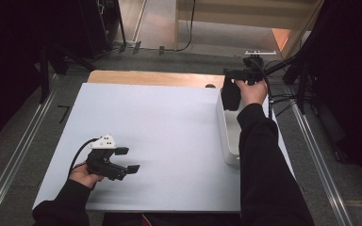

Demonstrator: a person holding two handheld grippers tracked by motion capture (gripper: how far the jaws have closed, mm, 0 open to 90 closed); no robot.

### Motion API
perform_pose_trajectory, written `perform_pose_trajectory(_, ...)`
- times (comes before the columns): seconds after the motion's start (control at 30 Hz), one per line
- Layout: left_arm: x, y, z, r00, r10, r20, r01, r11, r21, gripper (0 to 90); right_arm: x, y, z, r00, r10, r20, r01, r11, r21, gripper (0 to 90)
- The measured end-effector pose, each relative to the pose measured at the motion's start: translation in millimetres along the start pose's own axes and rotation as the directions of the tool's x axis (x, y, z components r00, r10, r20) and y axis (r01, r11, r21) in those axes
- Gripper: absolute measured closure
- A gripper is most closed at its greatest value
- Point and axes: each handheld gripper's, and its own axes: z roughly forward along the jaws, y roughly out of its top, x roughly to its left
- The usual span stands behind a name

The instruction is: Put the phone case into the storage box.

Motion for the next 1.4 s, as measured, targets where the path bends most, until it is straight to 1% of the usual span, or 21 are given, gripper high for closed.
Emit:
perform_pose_trajectory(0.2, 0.4, 0.0, -0.2, 1.0, -0.001, 0.001, 0.001, 1.0, -0.003, 14.3, 2.7, 9.3, -10.5, 0.9997, -0.008, -0.021, 0.008, 1.0, -0.007, 0.0)
perform_pose_trajectory(0.23, 0.4, 0.0, -0.1, 1.0, -0.001, 0.001, 0.001, 1.0, -0.002, 14.2, 3.8, 10.4, -12.6, 0.9998, -0.009, -0.019, 0.009, 1.0, -0.01, 0.0)
perform_pose_trajectory(0.37, 0.3, 0.1, -0.1, 1.0, -0.002, 0.0, 0.002, 1.0, -0.002, 14.3, 8.5, 14.8, -20.0, 0.999, -0.044, -0.012, 0.044, 0.999, -0.01, 0.0)
perform_pose_trajectory(0.47, 0.4, 0.0, -0.4, 1.0, -0.007, 0.0, 0.007, 1.0, -0.004, 14.3, 11.6, 17.3, -25.3, 0.9986, -0.037, -0.038, 0.037, 0.999, 0.0, 0.0)
perform_pose_trajectory(0.53, 0.6, 0.0, -0.3, 1.0, -0.009, 0.002, 0.009, 1.0, -0.005, 14.3, 14.4, 17.7, -28.4, 0.9969, -0.036, -0.07, 0.037, 0.999, 0.011, 0.0)
perform_pose_trajectory(0.6, 0.6, -0.1, -0.3, 0.9999, -0.01, 0.003, 0.01, 0.9999, -0.007, 14.3, 18.3, 17.2, -31.4, 0.9943, -0.049, -0.095, 0.051, 0.998, 0.021, 0.0)
perform_pose_trajectory(0.7, 0.5, 0.0, -0.4, 0.9999, -0.015, 0.002, 0.015, 0.9999, -0.007, 14.3, 23.7, 15.0, -36.0, 0.9909, -0.065, -0.118, 0.068, 0.997, 0.023, 0.0)
perform_pose_trajectory(0.73, 0.6, -0.1, -0.5, 0.9999, -0.015, 0.001, 0.015, 0.9998, -0.009, 14.3, 25.5, 14.0, -37.7, 0.9896, -0.063, -0.129, 0.067, 0.998, 0.022, 1.0)
perform_pose_trajectory(0.77, 0.8, 0.0, -0.6, 0.9999, -0.013, 0.002, 0.013, 0.9999, -0.011, 14.3, 26.9, 12.9, -39.9, 0.9876, -0.066, -0.142, 0.07, 0.997, 0.021, 6.0)
perform_pose_trajectory(0.8, 1.0, 0.0, -1.1, 0.9999, -0.014, 0.001, 0.014, 0.9999, -0.01, 14.3, 28.6, 11.8, -42.2, 0.9864, -0.064, -0.151, 0.068, 0.997, 0.022, 8.2)
perform_pose_trajectory(0.9, 1.8, 0.1, -1.6, 0.9999, -0.016, -0.002, 0.016, 0.9998, -0.01, 14.3, 32.3, 8.3, -48.5, 0.9793, -0.071, -0.19, 0.077, 0.997, 0.025, 8.2)
perform_pose_trajectory(0.97, 1.7, 0.0, -1.7, 0.9998, -0.019, -0.002, 0.019, 0.9997, -0.012, 14.3, 35.4, 5.6, -52.5, 0.9758, -0.086, -0.201, 0.094, 0.995, 0.028, 8.4)
perform_pose_trajectory(1.03, 1.8, 0.0, -2.0, 0.9999, -0.017, -0.001, 0.017, 0.9998, -0.012, 14.3, 37.8, 2.5, -56.8, 0.9685, -0.101, -0.228, 0.111, 0.993, 0.033, 8.5)
perform_pose_trajectory(1.07, 1.7, 0.0, -2.1, 0.9998, -0.019, -0.003, 0.019, 0.9997, -0.013, 14.3, 39.2, 0.9, -59.2, 0.9659, -0.094, -0.241, 0.106, 0.994, 0.037, 9.1)
perform_pose_trajectory(1.1, 2.0, 0.1, -2.2, 0.9998, -0.018, 0.0, 0.018, 0.9998, -0.012, 14.3, 39.7, -0.7, -61.3, 0.9625, -0.101, -0.252, 0.112, 0.993, 0.032, 12.1)
perform_pose_trajectory(1.17, 2.4, 0.0, -2.4, 0.9997, -0.024, -0.003, 0.024, 0.9996, -0.014, 14.3, 40.9, -4.0, -65.9, 0.9595, -0.097, -0.264, 0.111, 0.993, 0.038, 12.1)
perform_pose_trajectory(1.27, 3.1, 0.2, -3.2, 0.9998, -0.016, -0.006, 0.016, 0.9998, -0.012, 14.3, 41.7, -9.2, -71.2, 0.9544, -0.103, -0.28, 0.118, 0.992, 0.037, 12.1)
perform_pose_trajectory(1.3, 3.0, 0.2, -3.3, 0.9998, -0.018, -0.004, 0.017, 0.9998, -0.013, 14.3, 42.4, -11.2, -73.6, 0.9522, -0.1, -0.289, 0.117, 0.992, 0.043, 12.1)
perform_pose_trajectory(1.4, 3.0, 0.1, -3.1, 0.9997, -0.023, -0.007, 0.023, 0.9996, -0.015, 14.3, 44.9, -17.8, -78.8, 0.9451, -0.11, -0.308, 0.13, 0.991, 0.044, 12.1)
